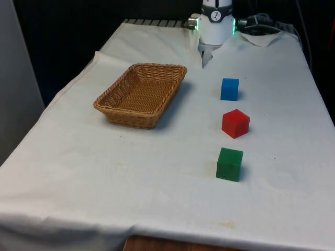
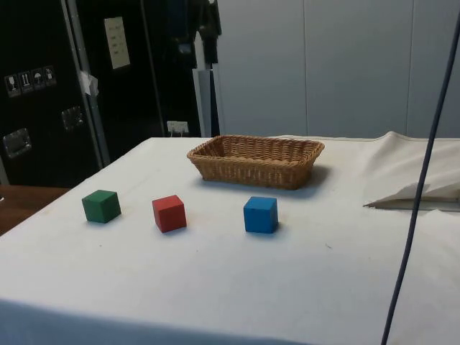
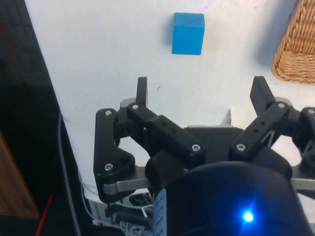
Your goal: Pick up exactly two blocks and place them into the basket.
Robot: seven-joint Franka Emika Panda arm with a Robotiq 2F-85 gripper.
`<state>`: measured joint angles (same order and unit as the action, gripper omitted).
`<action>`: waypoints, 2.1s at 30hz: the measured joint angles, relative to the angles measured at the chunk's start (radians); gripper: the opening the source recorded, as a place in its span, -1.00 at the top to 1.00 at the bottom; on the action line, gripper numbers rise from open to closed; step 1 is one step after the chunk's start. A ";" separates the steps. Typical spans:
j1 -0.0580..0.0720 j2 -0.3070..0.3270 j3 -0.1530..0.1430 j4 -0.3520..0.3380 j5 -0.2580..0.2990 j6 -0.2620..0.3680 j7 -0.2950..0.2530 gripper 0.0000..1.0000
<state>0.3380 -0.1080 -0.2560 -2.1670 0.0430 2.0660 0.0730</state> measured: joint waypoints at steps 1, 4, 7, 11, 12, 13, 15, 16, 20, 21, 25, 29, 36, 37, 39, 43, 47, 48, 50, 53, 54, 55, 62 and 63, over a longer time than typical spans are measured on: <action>0.000 -0.004 0.001 -0.014 0.000 0.011 0.003 -1.00; 0.000 -0.011 0.004 -0.043 0.000 0.036 0.007 -1.00; 0.000 -0.021 0.006 -0.096 0.000 0.081 0.016 -1.00; 0.000 -0.024 0.006 -0.118 0.001 0.098 0.019 -1.00; 0.000 -0.025 0.006 -0.129 0.001 0.107 0.021 -1.00; 0.000 -0.025 0.006 -0.140 0.002 0.117 0.022 -1.00; 0.000 -0.025 0.006 -0.171 0.005 0.142 0.025 -1.00; 0.000 -0.025 0.006 -0.182 0.007 0.152 0.026 -1.00; 0.000 -0.024 0.006 -0.211 0.011 0.181 0.028 -1.00; 0.000 -0.023 0.006 -0.228 0.013 0.197 0.030 -1.00; 0.000 -0.015 0.006 -0.262 0.017 0.233 0.032 -1.00; 0.000 -0.004 0.006 -0.293 0.020 0.271 0.032 -1.00; 0.000 0.016 0.005 -0.347 0.023 0.342 0.024 -1.00; 0.000 0.020 0.005 -0.354 0.025 0.354 0.022 -1.00; 0.000 0.028 0.006 -0.367 0.030 0.376 0.017 -1.00; 0.000 0.042 0.015 -0.396 0.034 0.427 0.014 -1.00; 0.000 0.054 0.029 -0.412 0.039 0.463 0.014 -1.00; 0.000 0.059 0.035 -0.415 0.041 0.475 0.014 -1.00; 0.000 0.079 0.053 -0.424 0.050 0.509 0.015 -1.00; 0.000 0.094 0.063 -0.430 0.052 0.534 0.016 -1.00; 0.000 0.101 0.068 -0.432 0.053 0.546 0.017 -1.00; 0.000 0.109 0.072 -0.433 0.053 0.557 0.018 -1.00; 0.000 0.161 0.085 -0.434 0.058 0.620 0.021 -1.00; 0.000 0.166 0.085 -0.434 0.058 0.626 0.021 -1.00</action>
<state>0.3380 0.0580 -0.1710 -2.6010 0.1010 2.6920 0.0940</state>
